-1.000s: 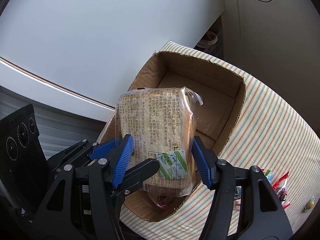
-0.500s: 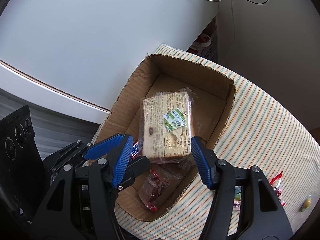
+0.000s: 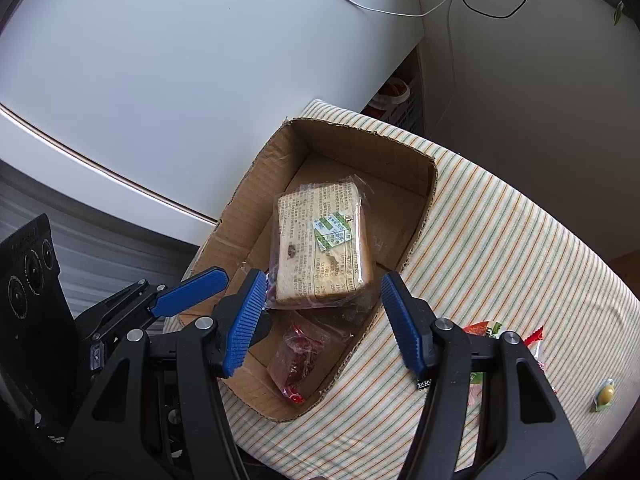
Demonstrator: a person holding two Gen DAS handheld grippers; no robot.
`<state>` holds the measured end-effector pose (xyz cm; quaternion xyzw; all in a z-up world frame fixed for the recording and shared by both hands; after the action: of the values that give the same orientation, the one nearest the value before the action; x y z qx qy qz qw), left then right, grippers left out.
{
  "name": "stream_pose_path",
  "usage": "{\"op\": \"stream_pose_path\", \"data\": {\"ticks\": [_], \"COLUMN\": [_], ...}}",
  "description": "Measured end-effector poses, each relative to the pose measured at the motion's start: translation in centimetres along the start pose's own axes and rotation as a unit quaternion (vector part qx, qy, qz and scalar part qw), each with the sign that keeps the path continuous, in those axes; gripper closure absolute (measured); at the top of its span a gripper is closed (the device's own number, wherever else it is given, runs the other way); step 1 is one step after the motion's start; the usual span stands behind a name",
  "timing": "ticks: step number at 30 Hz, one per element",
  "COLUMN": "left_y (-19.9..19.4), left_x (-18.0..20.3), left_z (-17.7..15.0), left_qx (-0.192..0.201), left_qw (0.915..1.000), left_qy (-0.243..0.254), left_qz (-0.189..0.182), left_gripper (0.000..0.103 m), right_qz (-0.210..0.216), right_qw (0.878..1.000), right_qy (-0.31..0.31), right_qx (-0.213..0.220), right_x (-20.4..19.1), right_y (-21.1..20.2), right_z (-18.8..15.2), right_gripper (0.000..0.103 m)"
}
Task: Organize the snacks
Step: 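Open both tools to release the bread loaf inside the box, then move the right tool to the yellow ball candy while the left tool approaches the yellow packet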
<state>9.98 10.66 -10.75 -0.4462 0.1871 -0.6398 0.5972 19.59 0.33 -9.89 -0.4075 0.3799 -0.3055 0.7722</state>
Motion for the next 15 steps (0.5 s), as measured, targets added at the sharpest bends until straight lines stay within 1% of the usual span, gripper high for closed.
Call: {"op": "stream_pose_path", "data": {"ticks": [6,7,8,9,11,15], "left_y": [-0.8,-0.9,-1.0,-1.1,-1.3,-1.3], "left_x": [0.9,1.1,1.3,1.4,1.8,2.9], "left_z": [-0.3,-0.4,-0.5,-0.6,-0.8,-1.4], "left_qx": [0.004,0.004,0.005,0.006,0.006,0.004], "left_qw": [0.9998,0.9997,0.9997,0.9996,0.9993,0.9985], "left_qy": [0.016,0.019,0.022,0.025,0.034,0.051], "left_qz": [0.01,0.011,0.013,0.014,0.018,0.016], "left_gripper": [0.052,0.052,0.052,0.052,0.052,0.052], "right_qz": [-0.018,-0.024,-0.03,-0.036,-0.051,-0.074], "right_qw": [1.0,0.999,0.999,0.999,0.997,0.995], "right_qy": [0.0,-0.001,0.0,0.001,0.005,0.028], "right_qx": [0.019,0.024,0.031,0.04,0.055,0.062], "right_x": [1.2,1.5,1.9,2.3,3.4,6.3], "right_y": [-2.4,-3.0,-3.6,-4.4,-5.8,-8.0], "right_z": [-0.8,-1.0,-1.2,-1.4,-2.0,-3.2], "right_gripper": [0.04,0.036,0.03,0.028,0.026,0.026]}}
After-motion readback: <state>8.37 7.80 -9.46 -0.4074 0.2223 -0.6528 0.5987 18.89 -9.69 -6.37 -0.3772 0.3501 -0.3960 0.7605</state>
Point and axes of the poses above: each gripper's, at about its wrist camera, not at the fingertips, and y roughly the way its jaws point, x to its right, z to its top, the point moved 3 cm from there along y, roughly the way its jaws point, and after that the axes turned 3 degrees about x, right-handed, at the moved point
